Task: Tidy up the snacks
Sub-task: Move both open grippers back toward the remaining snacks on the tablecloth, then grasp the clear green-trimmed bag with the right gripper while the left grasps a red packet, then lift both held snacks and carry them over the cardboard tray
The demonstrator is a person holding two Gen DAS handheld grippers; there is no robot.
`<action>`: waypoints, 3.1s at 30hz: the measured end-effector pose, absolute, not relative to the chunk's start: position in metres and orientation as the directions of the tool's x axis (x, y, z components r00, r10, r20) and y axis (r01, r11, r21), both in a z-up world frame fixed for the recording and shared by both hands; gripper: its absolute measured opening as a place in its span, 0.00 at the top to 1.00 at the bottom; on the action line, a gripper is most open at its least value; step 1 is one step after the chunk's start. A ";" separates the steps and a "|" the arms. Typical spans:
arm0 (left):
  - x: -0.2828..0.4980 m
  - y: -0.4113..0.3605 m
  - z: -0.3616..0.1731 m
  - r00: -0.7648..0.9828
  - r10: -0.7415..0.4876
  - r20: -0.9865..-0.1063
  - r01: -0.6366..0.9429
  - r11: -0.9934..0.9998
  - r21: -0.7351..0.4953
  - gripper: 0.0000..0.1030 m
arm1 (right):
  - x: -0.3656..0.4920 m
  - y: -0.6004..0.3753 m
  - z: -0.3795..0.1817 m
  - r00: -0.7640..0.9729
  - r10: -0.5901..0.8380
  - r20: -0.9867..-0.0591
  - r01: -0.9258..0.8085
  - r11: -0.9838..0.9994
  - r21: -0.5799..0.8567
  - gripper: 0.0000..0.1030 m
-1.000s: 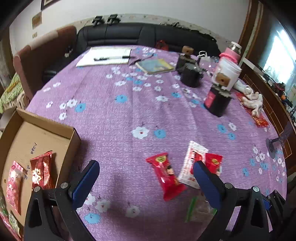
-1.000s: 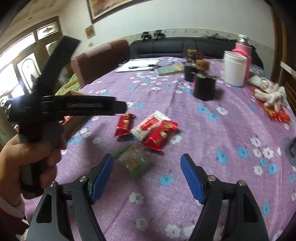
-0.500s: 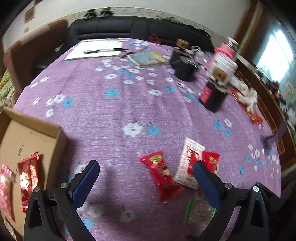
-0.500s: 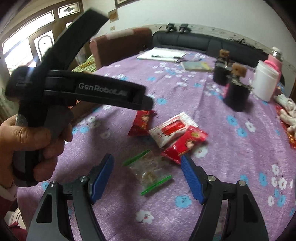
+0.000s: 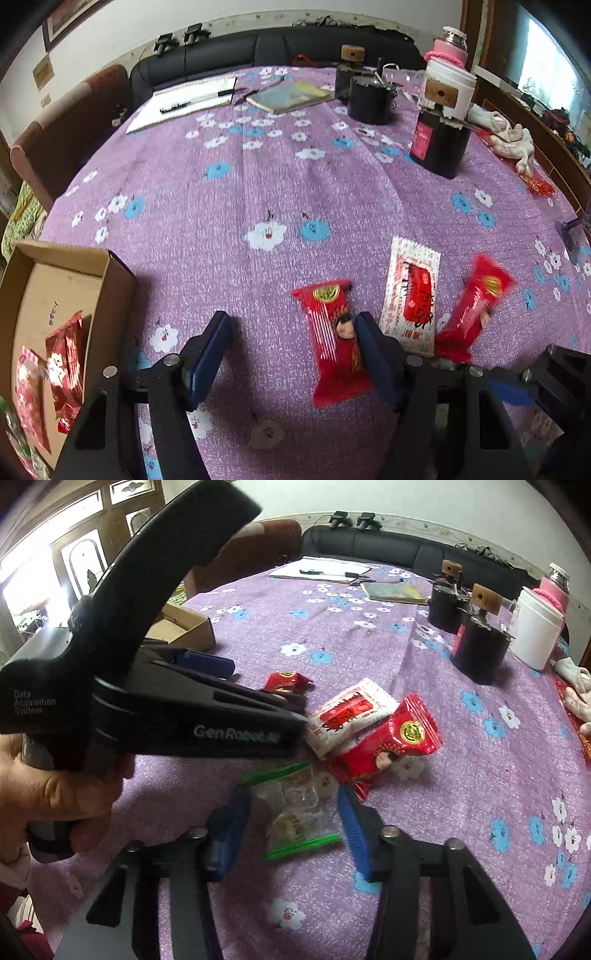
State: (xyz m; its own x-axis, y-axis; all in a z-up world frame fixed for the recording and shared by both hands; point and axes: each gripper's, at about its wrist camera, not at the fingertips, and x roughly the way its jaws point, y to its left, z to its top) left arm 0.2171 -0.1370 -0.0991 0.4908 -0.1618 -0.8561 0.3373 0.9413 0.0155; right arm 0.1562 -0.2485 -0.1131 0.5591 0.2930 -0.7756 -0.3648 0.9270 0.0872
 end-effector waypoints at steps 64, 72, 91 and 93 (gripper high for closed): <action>0.082 -0.003 -0.007 0.748 -0.086 -0.658 0.179 0.981 0.076 0.81 | 0.068 -0.223 -0.036 0.685 0.384 -0.620 -0.327 0.922 0.210 0.68; 0.079 0.029 -0.002 0.764 -0.053 -0.643 0.123 0.990 0.064 0.81 | 0.071 -0.187 -0.029 0.666 0.423 -0.614 -0.383 0.901 0.204 0.68; 0.077 0.080 -0.005 0.774 0.013 -0.633 0.021 0.999 0.046 0.81 | 0.083 -0.125 -0.024 0.620 0.469 -0.629 -0.477 0.862 0.172 0.67; 0.079 0.085 -0.006 0.772 0.020 -0.636 0.013 0.999 0.046 0.81 | 0.085 -0.122 -0.025 0.616 0.471 -0.631 -0.481 0.860 0.172 0.67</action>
